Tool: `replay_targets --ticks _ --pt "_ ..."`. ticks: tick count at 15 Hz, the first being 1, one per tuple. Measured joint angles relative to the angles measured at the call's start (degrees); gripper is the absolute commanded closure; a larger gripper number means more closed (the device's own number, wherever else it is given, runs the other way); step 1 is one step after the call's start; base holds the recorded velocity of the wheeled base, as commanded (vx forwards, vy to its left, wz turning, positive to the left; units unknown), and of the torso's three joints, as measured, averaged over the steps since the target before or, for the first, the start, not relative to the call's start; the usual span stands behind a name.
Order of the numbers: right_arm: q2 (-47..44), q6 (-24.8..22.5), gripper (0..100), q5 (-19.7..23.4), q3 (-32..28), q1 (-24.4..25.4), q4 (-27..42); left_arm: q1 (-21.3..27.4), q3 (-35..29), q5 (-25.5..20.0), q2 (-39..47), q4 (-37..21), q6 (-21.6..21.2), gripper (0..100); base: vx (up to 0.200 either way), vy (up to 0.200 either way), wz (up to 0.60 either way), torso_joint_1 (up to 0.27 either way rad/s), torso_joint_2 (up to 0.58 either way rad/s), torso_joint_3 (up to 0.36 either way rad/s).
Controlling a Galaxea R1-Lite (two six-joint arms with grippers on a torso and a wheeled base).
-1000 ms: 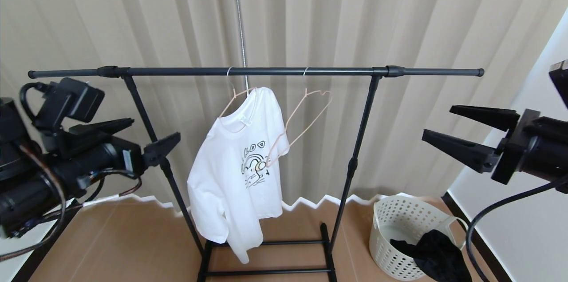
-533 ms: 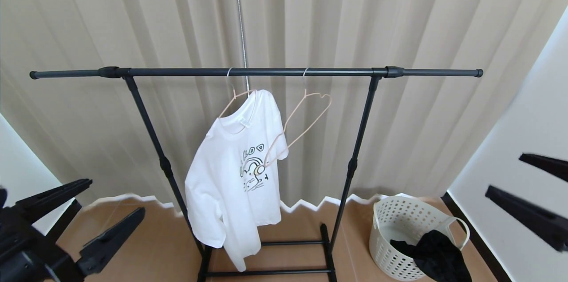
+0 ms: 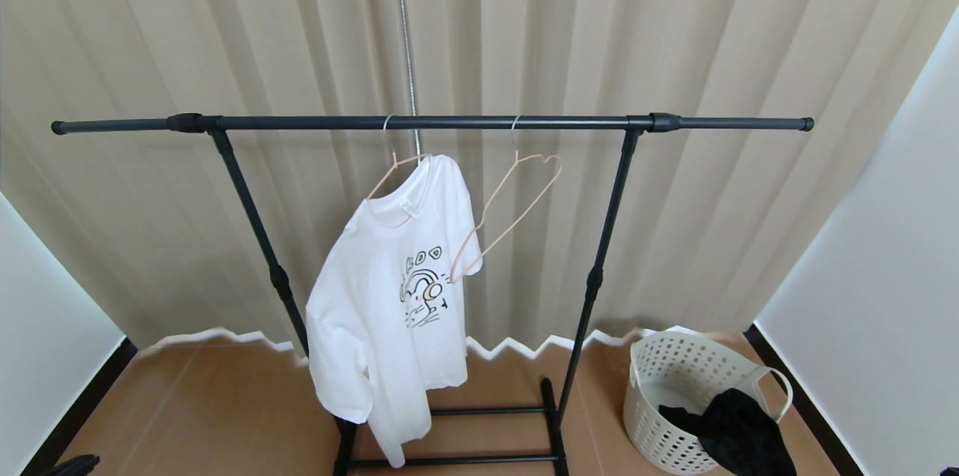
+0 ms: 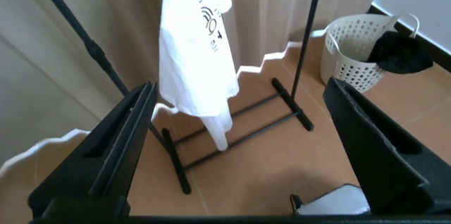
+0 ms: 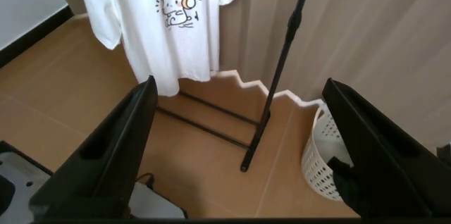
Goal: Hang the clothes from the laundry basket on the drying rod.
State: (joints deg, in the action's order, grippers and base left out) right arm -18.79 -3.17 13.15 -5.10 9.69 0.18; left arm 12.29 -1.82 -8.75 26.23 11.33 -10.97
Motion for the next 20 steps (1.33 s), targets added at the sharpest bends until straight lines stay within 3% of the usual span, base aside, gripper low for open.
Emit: replay_targets --ticks 6,13,16,20 --pt "9.7 0.0 0 -6.9 3.9 0.0 2.2 -0.3 1.7 0.6 -12.8 -10.2 0.2 0 0.000 0.000 0.00 0.000 0.00 0.000" --pt "11.4 -0.2 0 -7.3 4.2 -0.3 2.2 -6.0 1.8 1.5 -19.3 -10.5 1.3 0 0.000 0.000 0.00 0.000 0.00 0.000" --pt "12.5 -0.2 0 -8.4 4.2 -3.7 2.2 -7.3 1.8 2.0 -20.2 -10.5 1.5 0 0.000 0.000 0.00 0.000 0.00 0.000" --pt "15.0 -0.2 0 -8.6 4.2 -7.2 2.1 -13.4 1.8 1.7 -21.4 -10.6 1.6 0 0.000 0.000 0.00 0.000 0.00 0.000"
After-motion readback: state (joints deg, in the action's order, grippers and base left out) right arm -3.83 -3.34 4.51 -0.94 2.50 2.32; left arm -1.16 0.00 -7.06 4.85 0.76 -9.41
